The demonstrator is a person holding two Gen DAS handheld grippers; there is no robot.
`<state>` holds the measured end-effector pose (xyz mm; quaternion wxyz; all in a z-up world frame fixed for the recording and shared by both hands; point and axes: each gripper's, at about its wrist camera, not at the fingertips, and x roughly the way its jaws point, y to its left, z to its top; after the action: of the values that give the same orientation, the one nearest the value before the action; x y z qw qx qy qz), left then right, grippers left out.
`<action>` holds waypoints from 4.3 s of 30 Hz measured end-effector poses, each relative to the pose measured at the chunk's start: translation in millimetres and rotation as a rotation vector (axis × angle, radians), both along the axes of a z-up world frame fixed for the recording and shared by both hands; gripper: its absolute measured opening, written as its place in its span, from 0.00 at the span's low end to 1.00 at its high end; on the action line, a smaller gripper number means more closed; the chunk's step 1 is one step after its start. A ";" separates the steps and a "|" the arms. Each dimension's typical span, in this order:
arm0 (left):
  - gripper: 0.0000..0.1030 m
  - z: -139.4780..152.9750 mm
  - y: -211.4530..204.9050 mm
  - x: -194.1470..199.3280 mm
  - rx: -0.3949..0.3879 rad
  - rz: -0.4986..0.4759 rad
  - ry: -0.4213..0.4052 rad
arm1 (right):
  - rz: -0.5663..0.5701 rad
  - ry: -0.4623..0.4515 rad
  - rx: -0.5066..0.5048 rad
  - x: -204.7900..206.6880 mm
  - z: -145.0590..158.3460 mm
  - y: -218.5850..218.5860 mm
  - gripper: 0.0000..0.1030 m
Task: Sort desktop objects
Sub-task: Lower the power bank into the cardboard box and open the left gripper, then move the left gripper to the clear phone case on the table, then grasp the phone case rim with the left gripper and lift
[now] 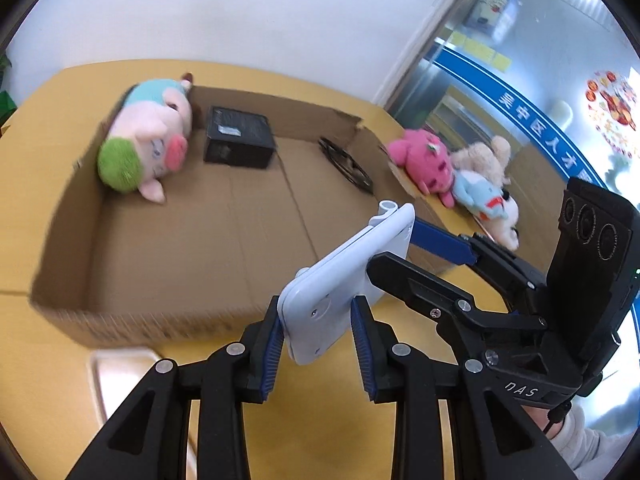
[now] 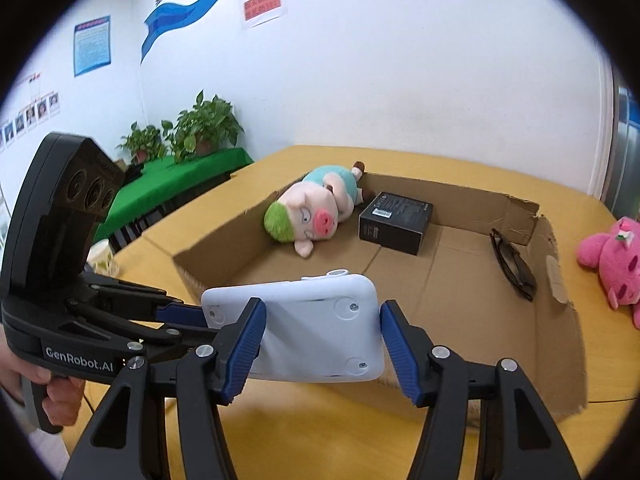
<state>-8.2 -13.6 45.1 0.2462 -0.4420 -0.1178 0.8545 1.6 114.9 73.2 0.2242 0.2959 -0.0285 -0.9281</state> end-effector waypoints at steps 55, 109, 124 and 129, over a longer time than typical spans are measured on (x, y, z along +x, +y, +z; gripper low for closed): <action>0.95 55.7 -58.8 -3.5 -0.301 0.260 0.331 | -0.266 -0.066 0.130 -41.8 -11.9 5.9 0.82; 0.13 -97.4 -88.7 83.8 -0.192 0.201 -0.105 | 0.283 -0.258 0.151 37.7 -102.6 -104.4 0.09; 0.06 31.0 12.2 59.1 -0.202 0.072 0.192 | 0.126 -0.075 -0.047 63.7 -12.8 0.6 0.08; 0.00 91.6 64.6 23.3 -0.132 -0.088 0.329 | 0.100 0.068 -0.020 41.1 44.6 20.2 0.06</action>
<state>15.1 50.9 136.7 0.2698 -0.3162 -0.0004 0.9095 42.6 135.0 117.8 0.2742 0.2629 -0.0150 -0.9249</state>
